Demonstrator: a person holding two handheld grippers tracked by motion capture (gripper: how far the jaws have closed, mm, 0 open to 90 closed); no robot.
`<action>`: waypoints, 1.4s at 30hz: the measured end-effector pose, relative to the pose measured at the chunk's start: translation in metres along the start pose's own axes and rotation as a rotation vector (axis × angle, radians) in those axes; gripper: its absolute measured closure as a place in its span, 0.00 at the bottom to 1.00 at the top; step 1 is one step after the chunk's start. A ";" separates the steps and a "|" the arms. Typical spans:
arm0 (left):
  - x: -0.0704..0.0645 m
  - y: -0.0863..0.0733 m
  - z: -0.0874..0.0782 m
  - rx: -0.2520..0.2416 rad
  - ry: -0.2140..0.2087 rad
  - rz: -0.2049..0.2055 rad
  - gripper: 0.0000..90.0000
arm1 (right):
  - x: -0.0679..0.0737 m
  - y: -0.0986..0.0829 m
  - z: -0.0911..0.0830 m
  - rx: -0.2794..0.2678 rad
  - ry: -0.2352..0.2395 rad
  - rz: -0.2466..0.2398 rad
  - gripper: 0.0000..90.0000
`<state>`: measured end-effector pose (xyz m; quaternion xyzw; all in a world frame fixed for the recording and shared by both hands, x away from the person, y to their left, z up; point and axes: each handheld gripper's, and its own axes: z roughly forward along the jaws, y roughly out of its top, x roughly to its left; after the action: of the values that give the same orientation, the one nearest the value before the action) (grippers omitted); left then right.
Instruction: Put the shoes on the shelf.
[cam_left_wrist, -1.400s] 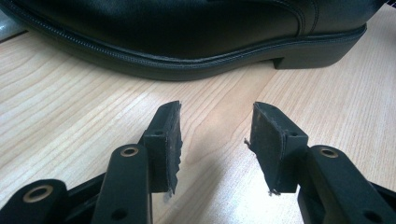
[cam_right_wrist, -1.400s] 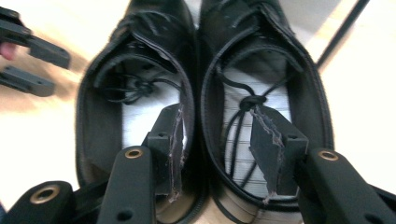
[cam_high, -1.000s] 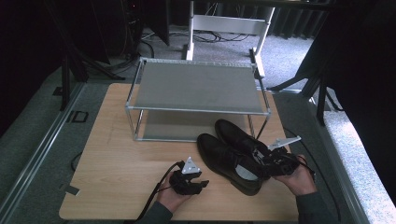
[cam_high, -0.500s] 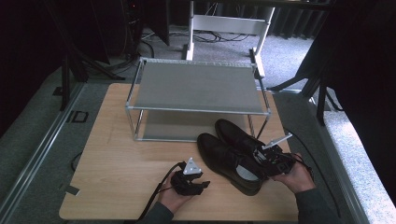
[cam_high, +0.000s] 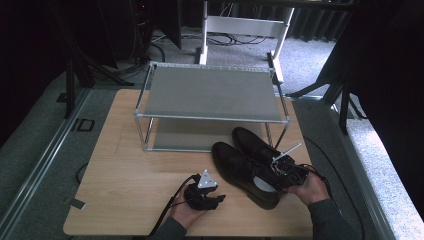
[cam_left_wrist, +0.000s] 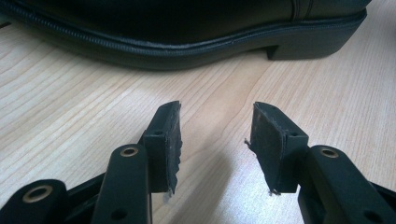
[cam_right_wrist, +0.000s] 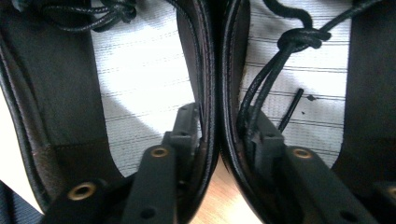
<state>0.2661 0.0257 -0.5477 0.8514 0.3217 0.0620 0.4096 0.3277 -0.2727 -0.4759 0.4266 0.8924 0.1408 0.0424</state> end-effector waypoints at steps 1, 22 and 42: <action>0.000 0.000 0.000 0.000 0.000 0.000 0.59 | -0.001 0.000 0.000 0.000 0.008 0.004 0.79; 0.001 0.000 -0.001 0.000 0.009 0.006 0.59 | 0.004 -0.017 0.000 -0.212 0.019 0.041 0.87; 0.004 0.000 -0.007 -0.024 0.021 -0.012 0.58 | 0.022 -0.007 -0.015 -0.329 -0.023 0.051 0.88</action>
<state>0.2664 0.0329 -0.5440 0.8438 0.3302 0.0722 0.4168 0.3055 -0.2633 -0.4632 0.4379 0.8456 0.2813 0.1185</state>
